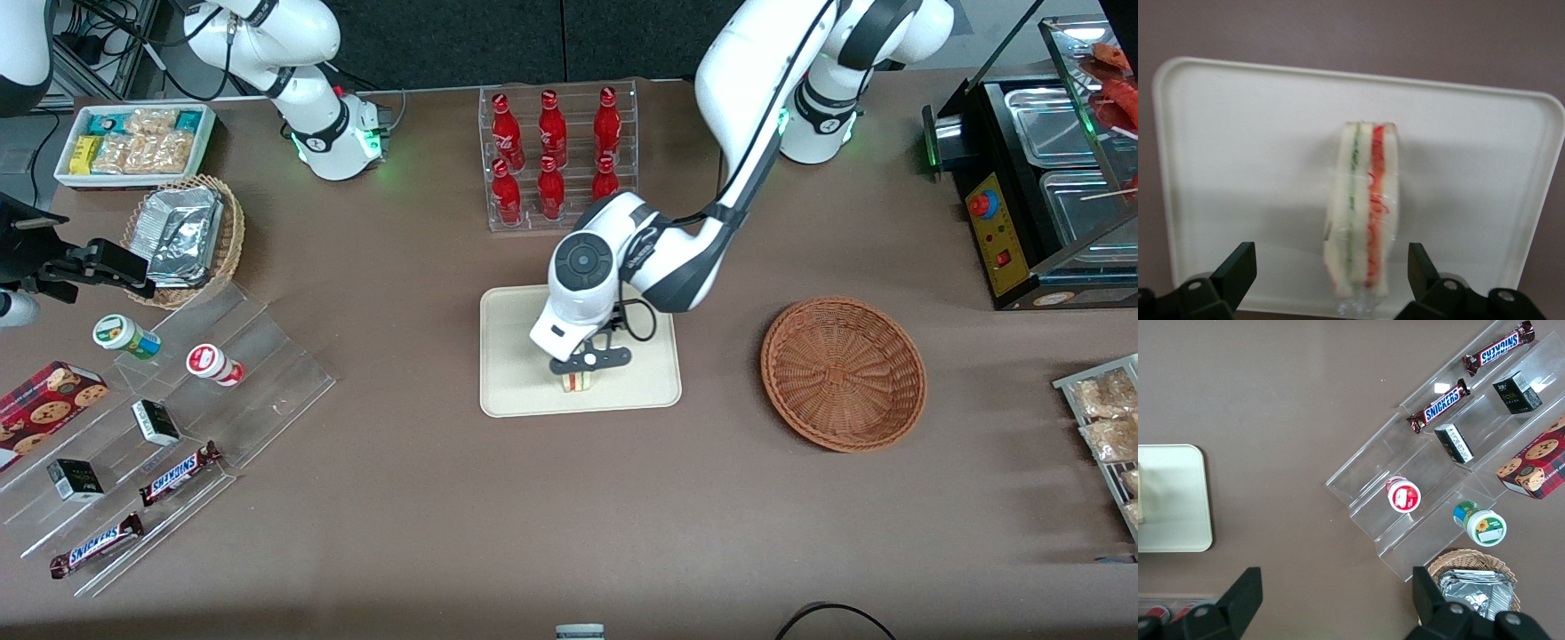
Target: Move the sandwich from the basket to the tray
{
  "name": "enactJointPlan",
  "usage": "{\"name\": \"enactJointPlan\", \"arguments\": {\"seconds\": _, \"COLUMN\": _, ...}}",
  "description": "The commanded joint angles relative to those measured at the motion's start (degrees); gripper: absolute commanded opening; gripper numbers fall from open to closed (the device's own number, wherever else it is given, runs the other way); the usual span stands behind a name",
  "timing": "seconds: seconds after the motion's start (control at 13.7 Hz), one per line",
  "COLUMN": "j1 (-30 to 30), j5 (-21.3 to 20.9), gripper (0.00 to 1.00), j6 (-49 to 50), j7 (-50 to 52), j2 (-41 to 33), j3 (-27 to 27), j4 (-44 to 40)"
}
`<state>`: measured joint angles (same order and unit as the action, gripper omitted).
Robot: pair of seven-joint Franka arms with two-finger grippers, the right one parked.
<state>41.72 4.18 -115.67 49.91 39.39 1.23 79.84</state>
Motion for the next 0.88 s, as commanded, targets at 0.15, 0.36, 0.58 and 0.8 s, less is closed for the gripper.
{"name": "enactJointPlan", "arguments": {"seconds": 0.15, "j1": -5.14, "j5": -0.4, "gripper": 1.0, "j6": 2.73, "j7": -4.98, "j2": -5.54, "j3": -1.31, "j4": 3.46}}
{"name": "enactJointPlan", "arguments": {"seconds": 0.36, "j1": -10.06, "j5": 0.13, "gripper": 1.0, "j6": 2.99, "j7": -11.74, "j2": -8.97, "j3": -1.23, "j4": 7.42}}
{"name": "enactJointPlan", "arguments": {"seconds": 0.58, "j1": -15.25, "j5": 0.48, "gripper": 1.0, "j6": 6.05, "j7": -18.86, "j2": -10.82, "j3": -1.14, "j4": 8.05}}
{"name": "enactJointPlan", "arguments": {"seconds": 0.8, "j1": -19.47, "j5": 2.85, "gripper": 1.0, "j6": 9.57, "j7": -27.3, "j2": -12.49, "j3": -1.31, "j4": 8.13}}
